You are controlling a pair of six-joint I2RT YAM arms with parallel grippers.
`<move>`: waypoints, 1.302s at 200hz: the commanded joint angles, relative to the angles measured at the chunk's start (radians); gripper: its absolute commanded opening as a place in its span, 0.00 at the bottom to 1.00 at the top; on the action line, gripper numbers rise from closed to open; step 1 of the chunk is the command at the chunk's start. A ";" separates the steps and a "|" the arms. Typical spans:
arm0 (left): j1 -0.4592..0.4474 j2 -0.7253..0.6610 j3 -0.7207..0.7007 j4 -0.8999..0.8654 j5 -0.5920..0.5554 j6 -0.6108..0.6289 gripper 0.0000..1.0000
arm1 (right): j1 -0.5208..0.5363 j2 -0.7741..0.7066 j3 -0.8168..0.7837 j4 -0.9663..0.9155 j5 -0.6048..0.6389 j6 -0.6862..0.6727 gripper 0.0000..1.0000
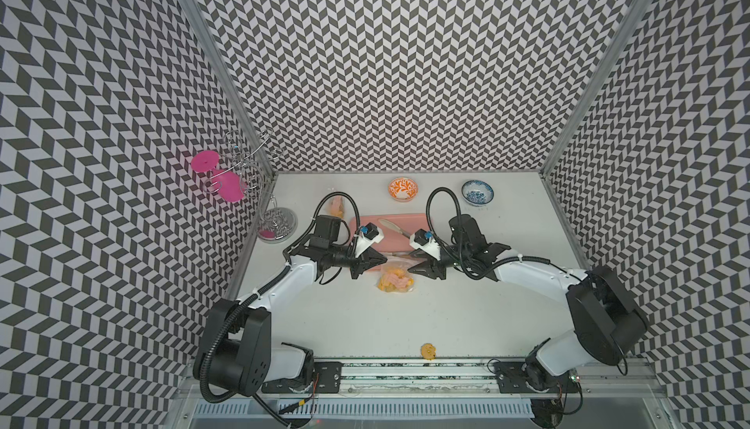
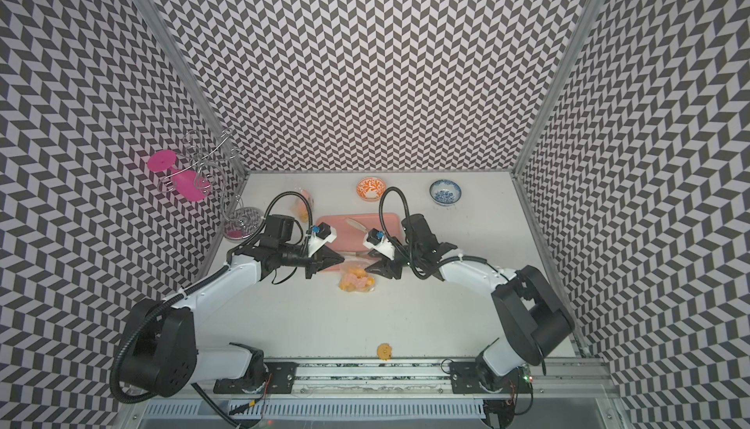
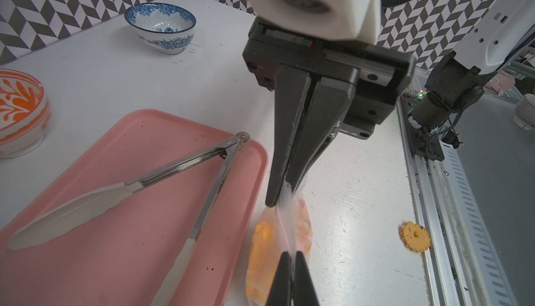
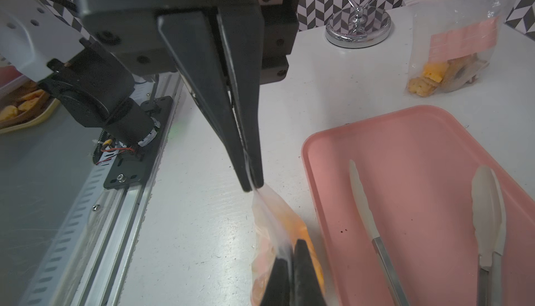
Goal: Put the cookies into a resealable bag to prevent moisture
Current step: Close the ziploc bag at the center of the board.
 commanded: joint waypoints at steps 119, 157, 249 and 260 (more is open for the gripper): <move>0.002 -0.027 0.025 -0.063 0.062 0.039 0.00 | 0.083 0.165 0.214 0.006 -0.002 0.002 0.00; 0.002 -0.042 0.015 -0.061 0.028 0.045 0.00 | 0.040 0.090 0.113 0.080 0.022 0.071 0.14; 0.009 -0.061 0.023 -0.063 0.045 0.039 0.00 | 0.003 0.056 0.071 -0.015 0.101 -0.001 0.14; 0.009 -0.064 0.020 -0.059 0.050 0.038 0.00 | -0.002 0.051 0.065 -0.016 0.106 0.001 0.15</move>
